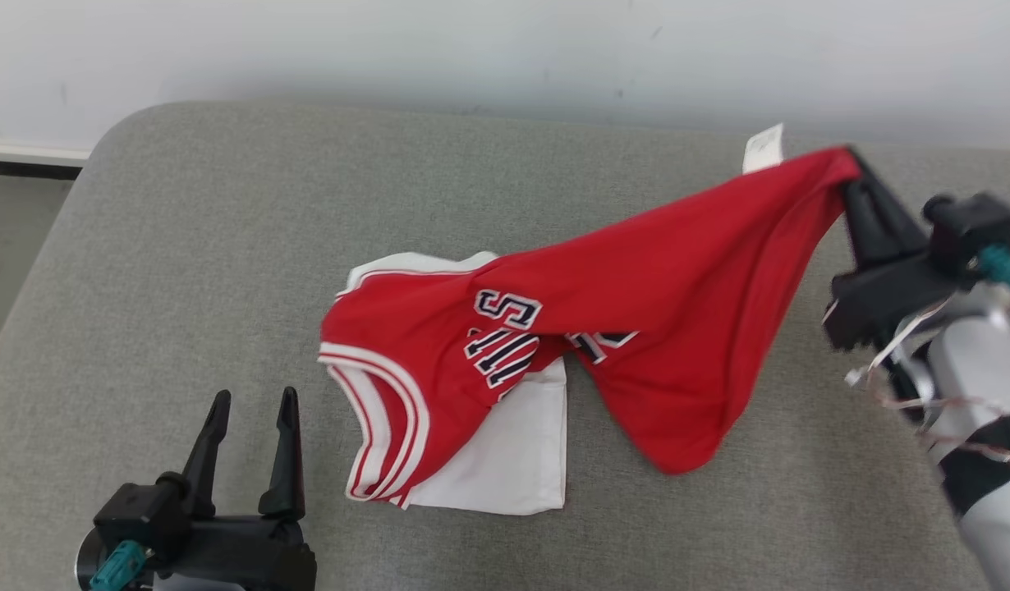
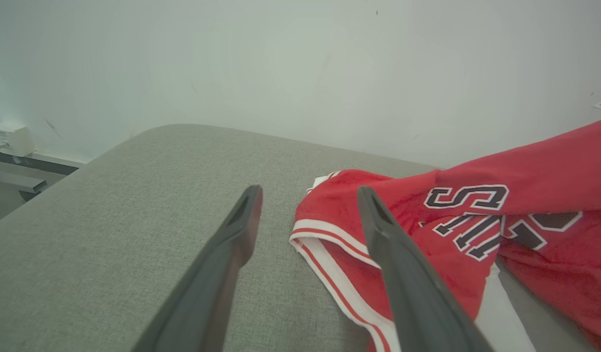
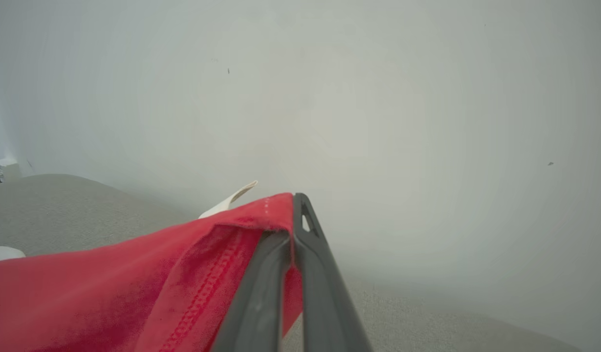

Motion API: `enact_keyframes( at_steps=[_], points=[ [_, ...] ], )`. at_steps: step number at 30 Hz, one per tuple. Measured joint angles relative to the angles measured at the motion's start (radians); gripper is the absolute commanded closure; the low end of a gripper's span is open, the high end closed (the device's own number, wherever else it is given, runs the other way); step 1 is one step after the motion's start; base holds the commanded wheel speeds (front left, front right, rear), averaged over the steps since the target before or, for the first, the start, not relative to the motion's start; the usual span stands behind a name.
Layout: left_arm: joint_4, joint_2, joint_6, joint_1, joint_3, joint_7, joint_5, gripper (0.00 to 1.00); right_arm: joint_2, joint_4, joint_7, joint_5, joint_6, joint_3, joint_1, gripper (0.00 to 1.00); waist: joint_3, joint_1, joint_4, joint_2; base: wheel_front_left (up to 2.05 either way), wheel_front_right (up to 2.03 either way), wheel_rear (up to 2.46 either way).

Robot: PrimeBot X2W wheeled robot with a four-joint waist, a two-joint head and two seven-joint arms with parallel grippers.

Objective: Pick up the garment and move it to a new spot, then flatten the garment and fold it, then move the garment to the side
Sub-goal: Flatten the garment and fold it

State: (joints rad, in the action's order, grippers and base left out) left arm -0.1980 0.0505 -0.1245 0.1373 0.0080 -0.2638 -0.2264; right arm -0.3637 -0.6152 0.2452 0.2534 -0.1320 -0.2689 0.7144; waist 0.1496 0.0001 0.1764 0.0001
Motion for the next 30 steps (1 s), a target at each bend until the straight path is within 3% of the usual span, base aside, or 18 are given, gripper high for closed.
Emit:
enact_keyframes(
  at_steps=[5, 12, 13, 14, 15, 22, 30],
  points=[
    [-0.005, 0.0, 0.0, 0.01, -0.029, 0.0, -0.014, 0.0, -0.058, -0.048, -0.056, -0.012, 0.0, -0.016, 0.146, 1.0, 0.03, 0.0, 0.02, 0.0001, 0.0, 0.0, 0.0],
    [-0.009, 0.0, 0.0, 0.034, -0.054, 0.0, -0.03, 0.0, -0.088, -0.193, -0.093, -0.01, 0.0, -0.042, 0.288, 1.0, 0.075, 0.0001, 0.043, 0.0001, 0.0, 0.0, 0.0],
    [-0.008, 0.0, 0.001, 0.039, -0.057, 0.0, -0.031, 0.0, -0.088, -0.221, -0.093, -0.01, 0.0, -0.048, 0.3, 0.84, 0.082, 0.0001, 0.046, 0.0001, 0.0, 0.0, 0.0],
    [-0.008, 0.0, 0.001, 0.043, -0.059, 0.0, -0.032, 0.0, -0.087, -0.246, -0.092, -0.01, 0.0, -0.056, 0.311, 0.29, 0.088, 0.0001, 0.05, 0.0, 0.0, 0.0, 0.0],
    [-0.009, 0.0, 0.001, 0.045, -0.061, 0.0, -0.034, 0.0, -0.086, -0.268, -0.085, -0.01, 0.0, -0.061, 0.319, 0.0, 0.095, 0.0001, 0.053, 0.0, 0.0, 0.0, 0.0],
    [-0.01, 0.0, 0.009, 0.056, -0.06, 0.0, -0.039, 0.0, -0.052, -0.366, -0.037, 0.01, 0.0, -0.122, 0.329, 0.0, 0.113, 0.0001, 0.042, 0.0001, 0.0, 0.0, 0.0],
    [-0.012, 0.0, 0.009, 0.052, -0.024, 0.0, -0.012, 0.0, -0.051, -0.359, 0.012, 0.053, 0.0, -0.14, 0.252, 0.0, 0.078, -0.0001, -0.016, 0.0, 0.0, 0.0, 0.0]
  ],
)
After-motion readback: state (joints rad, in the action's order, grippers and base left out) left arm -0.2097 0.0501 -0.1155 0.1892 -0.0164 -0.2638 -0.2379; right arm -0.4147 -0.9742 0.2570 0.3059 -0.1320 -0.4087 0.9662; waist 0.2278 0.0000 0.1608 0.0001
